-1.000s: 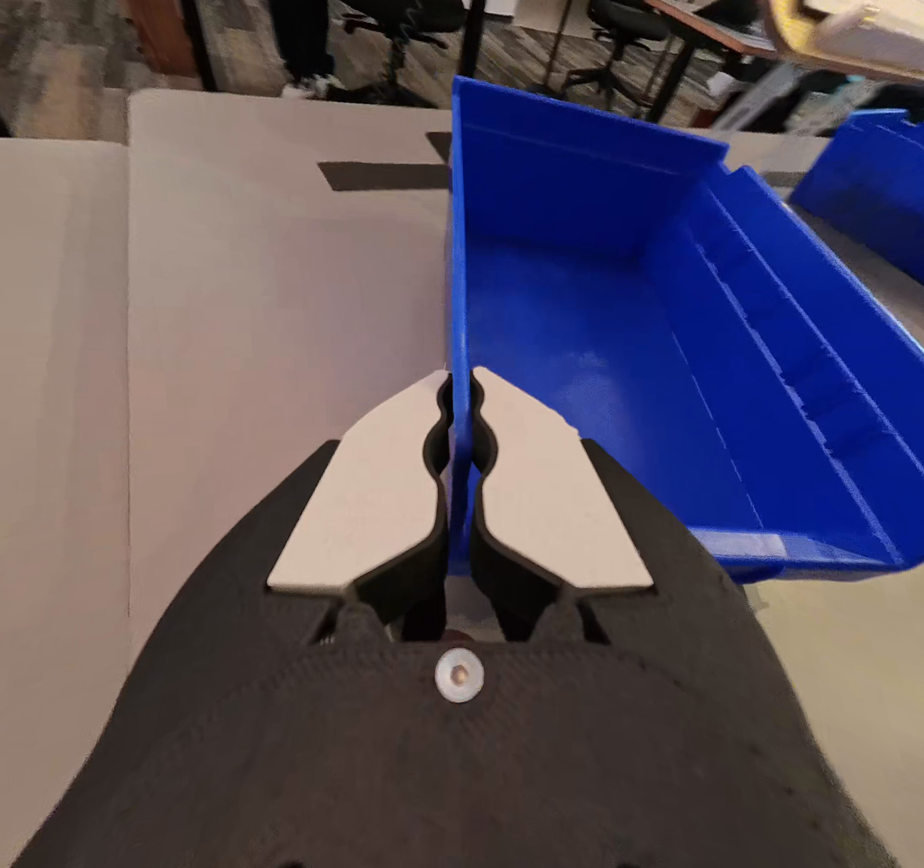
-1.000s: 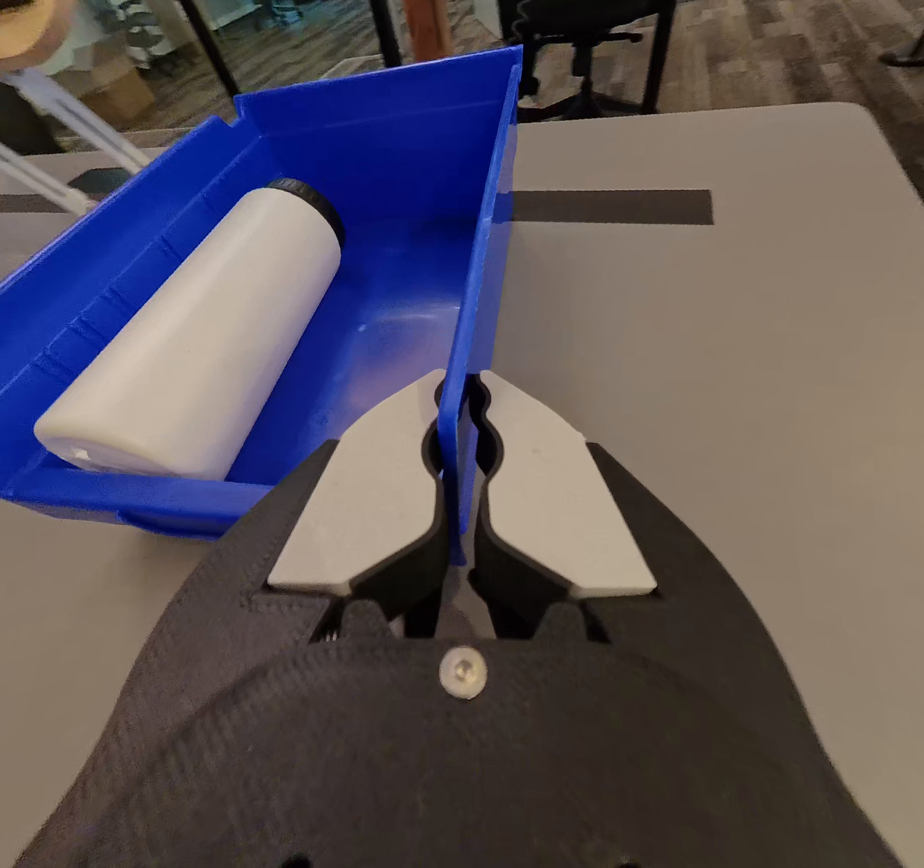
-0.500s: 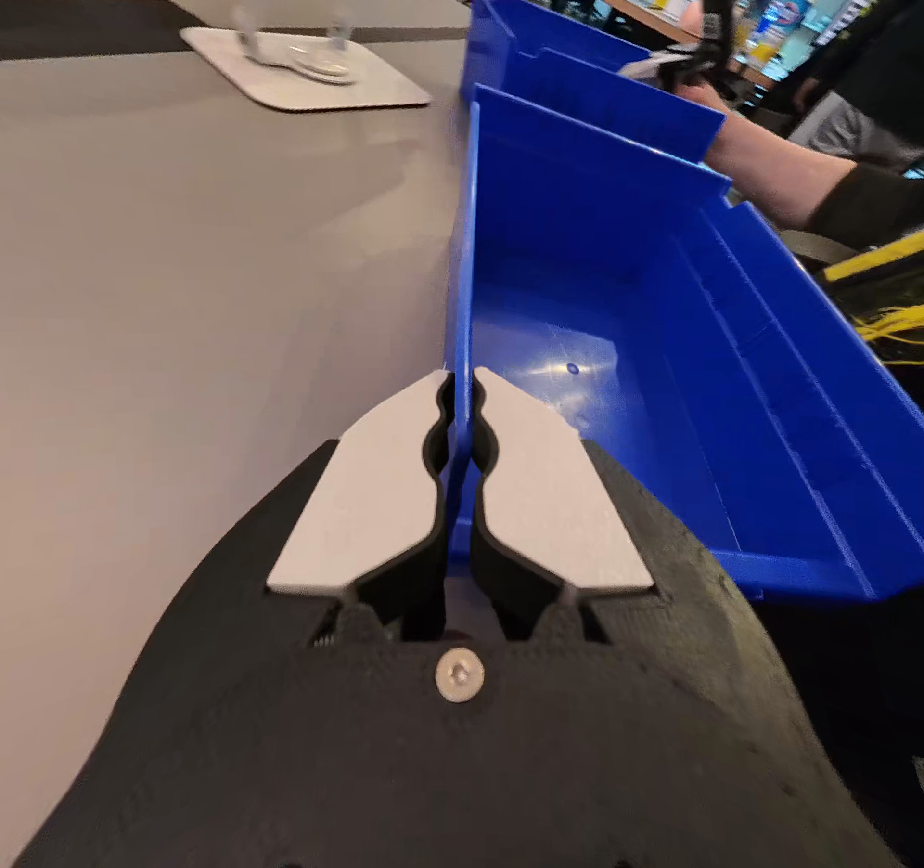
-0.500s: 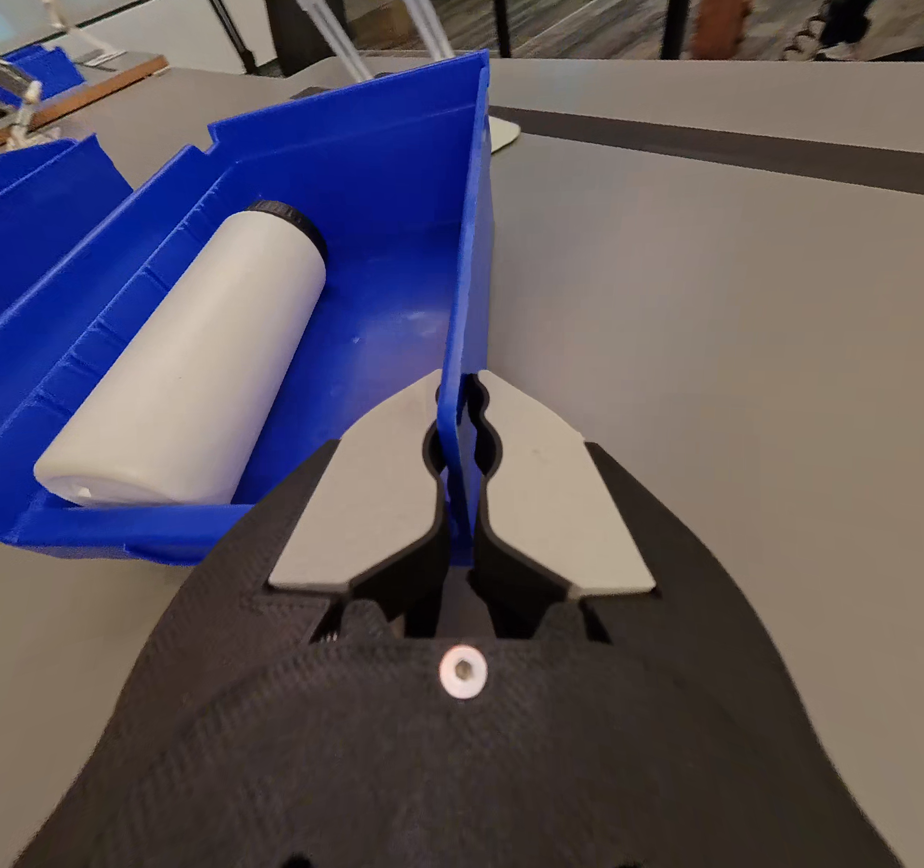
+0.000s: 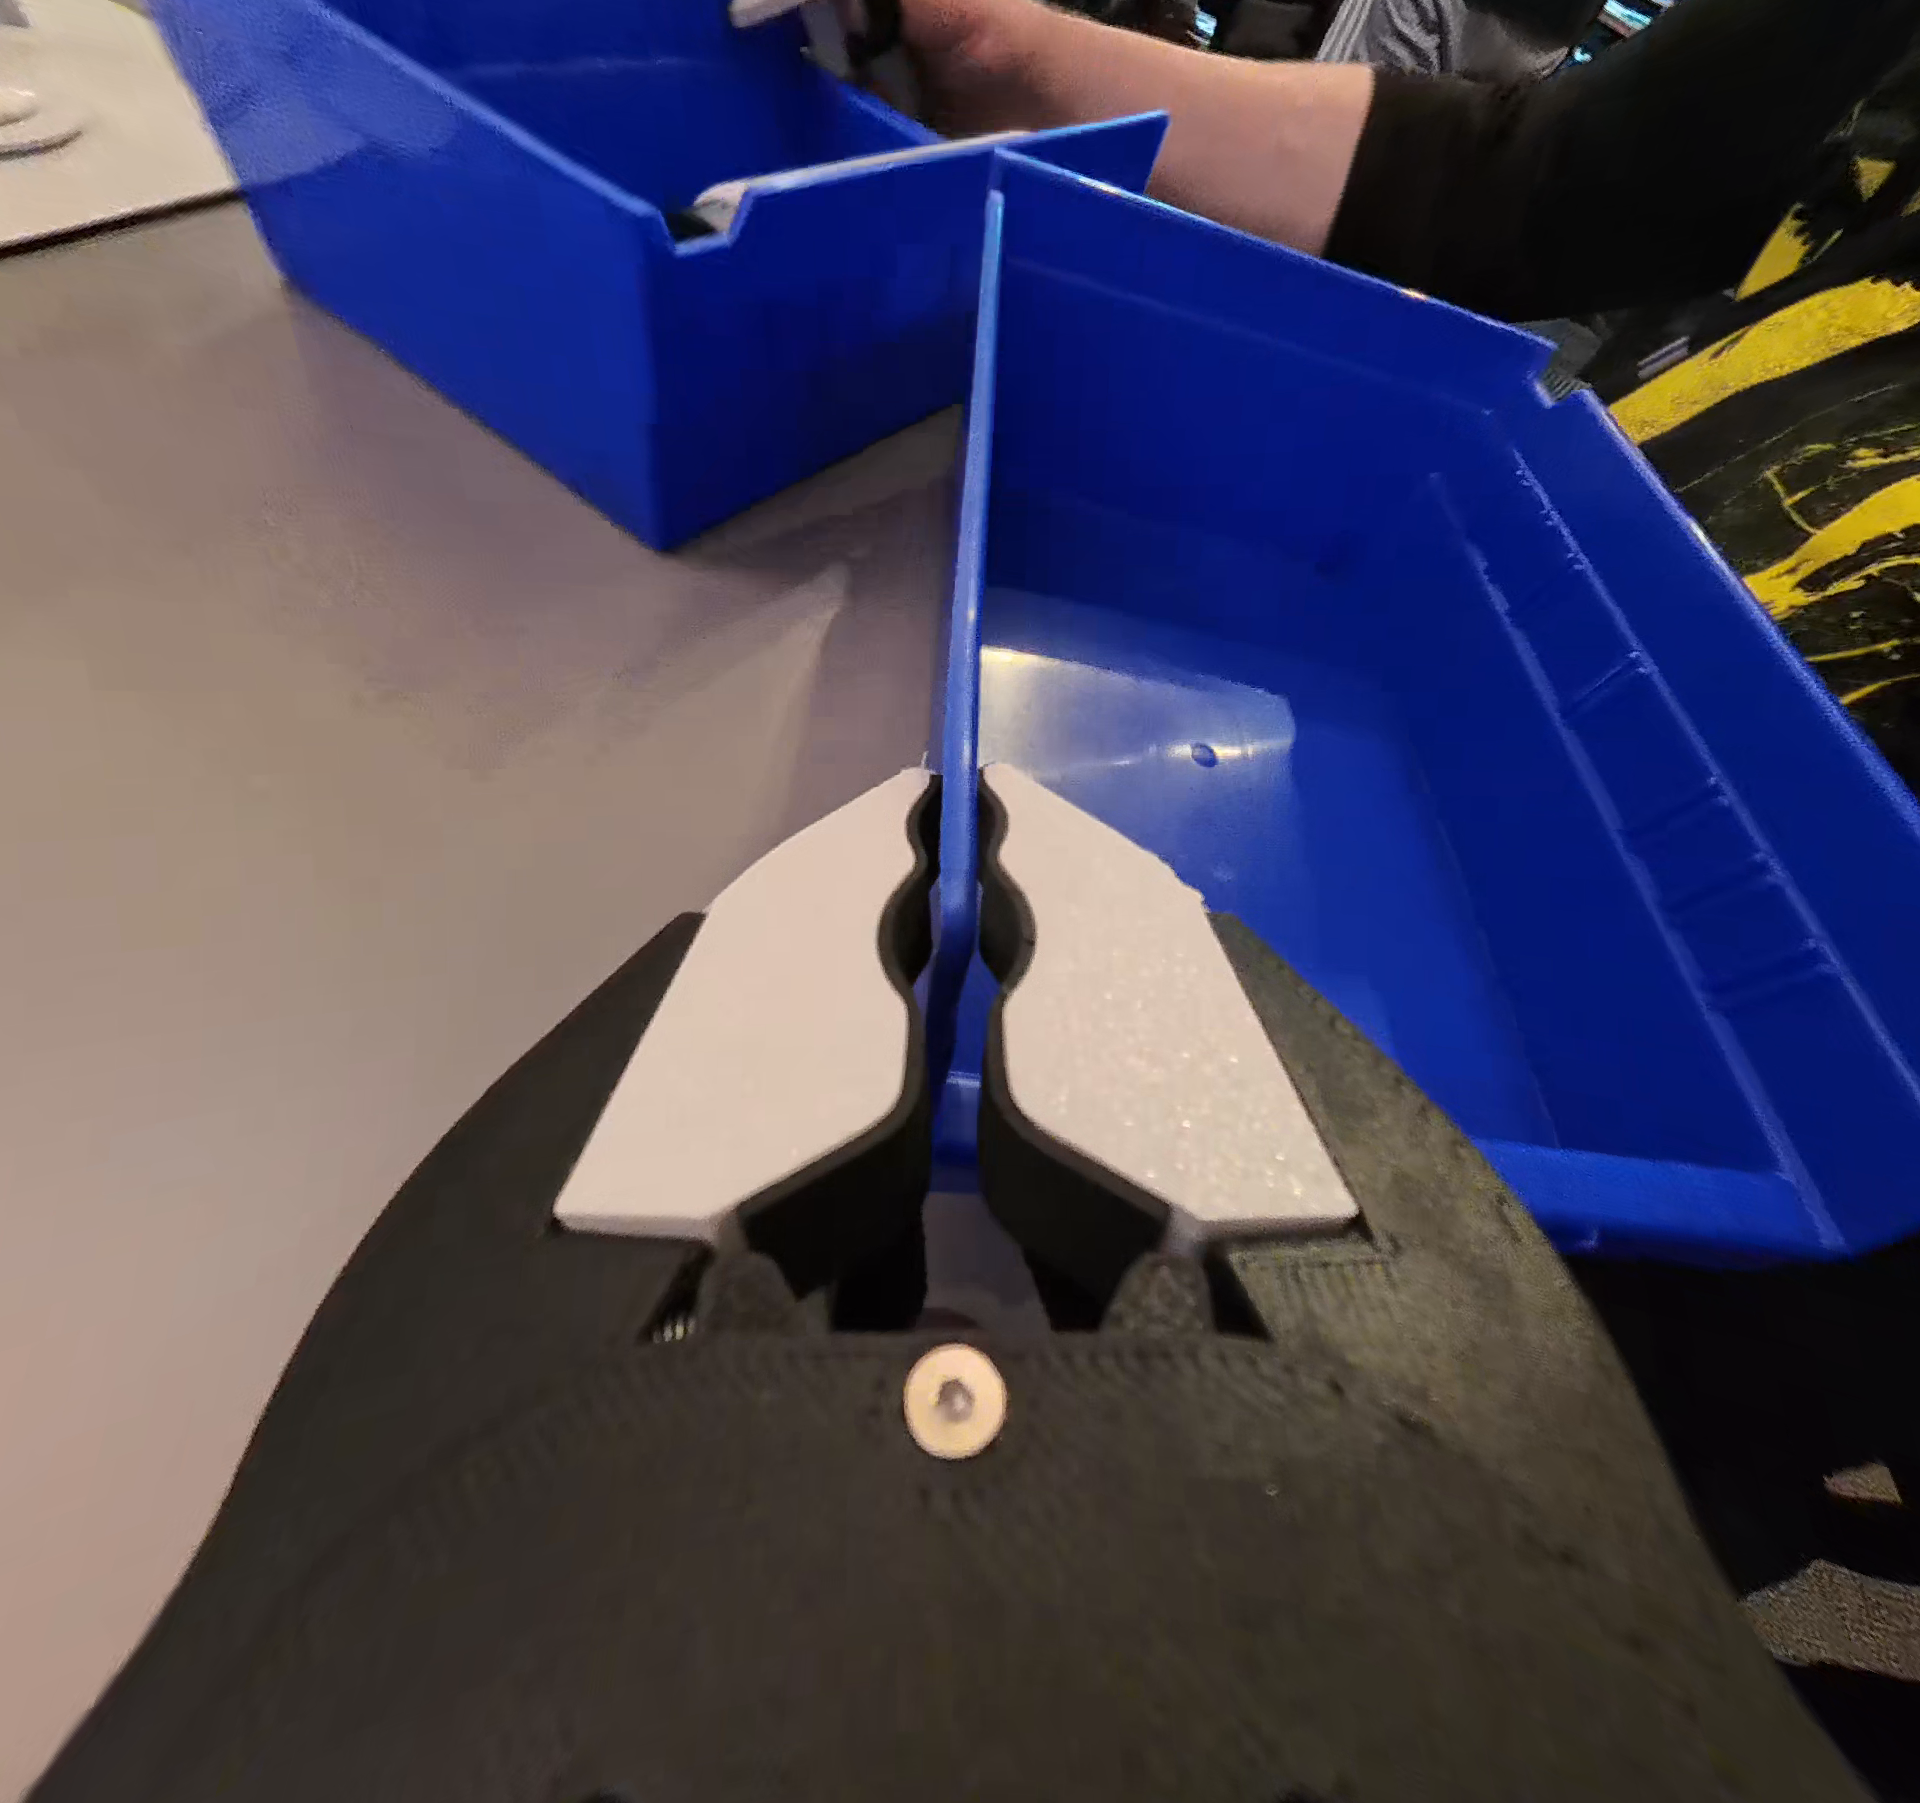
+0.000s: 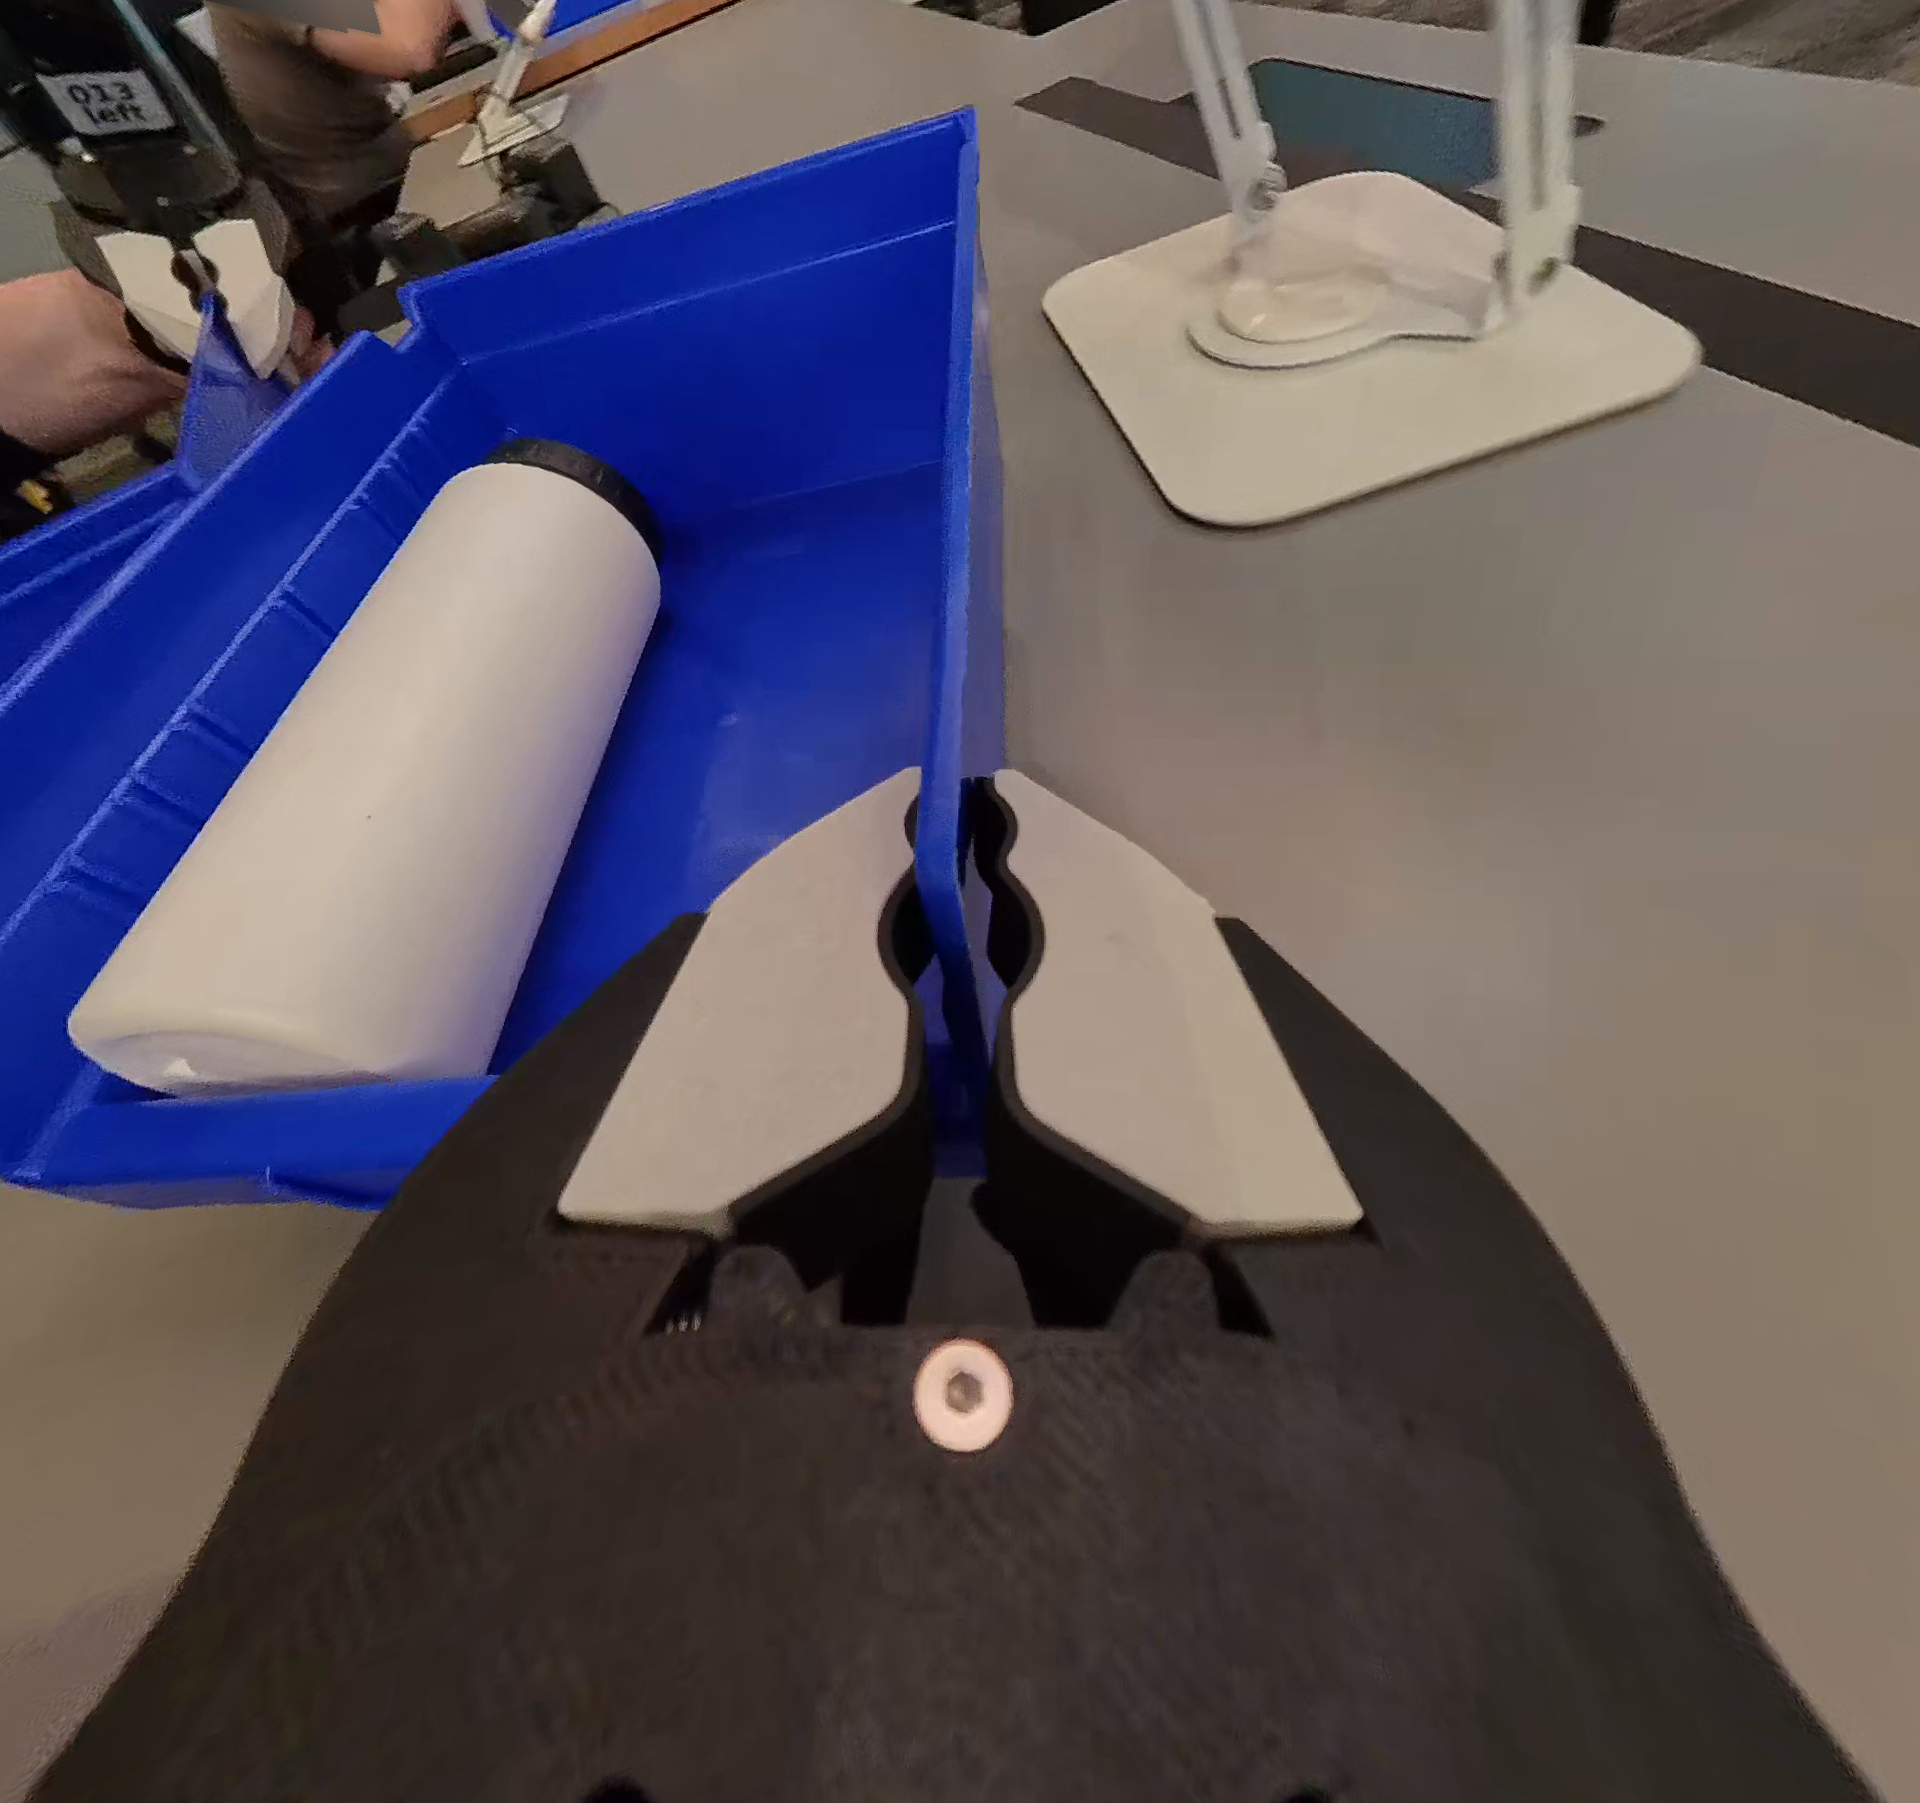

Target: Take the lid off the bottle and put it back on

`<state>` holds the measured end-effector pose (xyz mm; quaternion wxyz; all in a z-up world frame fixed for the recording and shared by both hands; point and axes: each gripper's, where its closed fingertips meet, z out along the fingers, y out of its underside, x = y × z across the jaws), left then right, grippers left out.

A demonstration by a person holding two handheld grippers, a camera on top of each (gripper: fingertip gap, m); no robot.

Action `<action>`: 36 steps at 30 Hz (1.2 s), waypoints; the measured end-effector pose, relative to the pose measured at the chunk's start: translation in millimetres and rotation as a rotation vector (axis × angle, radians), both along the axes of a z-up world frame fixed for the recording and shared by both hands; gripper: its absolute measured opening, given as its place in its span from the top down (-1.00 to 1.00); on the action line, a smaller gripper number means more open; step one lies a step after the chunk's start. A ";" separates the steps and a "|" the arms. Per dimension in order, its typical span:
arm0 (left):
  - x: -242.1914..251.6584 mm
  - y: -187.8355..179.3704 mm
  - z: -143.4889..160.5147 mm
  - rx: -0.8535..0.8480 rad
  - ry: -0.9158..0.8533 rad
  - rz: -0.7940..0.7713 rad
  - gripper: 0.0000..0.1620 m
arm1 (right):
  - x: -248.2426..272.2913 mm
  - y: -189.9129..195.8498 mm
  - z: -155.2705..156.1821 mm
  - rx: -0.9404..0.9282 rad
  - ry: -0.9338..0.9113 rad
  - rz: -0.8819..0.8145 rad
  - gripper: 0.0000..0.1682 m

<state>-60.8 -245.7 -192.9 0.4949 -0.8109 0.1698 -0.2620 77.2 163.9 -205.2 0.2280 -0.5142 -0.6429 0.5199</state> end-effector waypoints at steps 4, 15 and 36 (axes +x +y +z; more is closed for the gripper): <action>16.1 20.4 -0.7 -0.013 0.018 -0.029 0.95 | -53.0 -21.2 -1.4 -0.004 -0.024 0.053 0.92; -81.8 21.1 53.0 -0.023 0.004 0.424 0.15 | -8.3 -62.2 68.4 -0.003 -0.166 -0.161 0.17; -72.6 183.4 4.0 -0.471 0.195 0.423 0.31 | 77.7 -259.2 32.9 0.008 -0.510 -0.022 0.17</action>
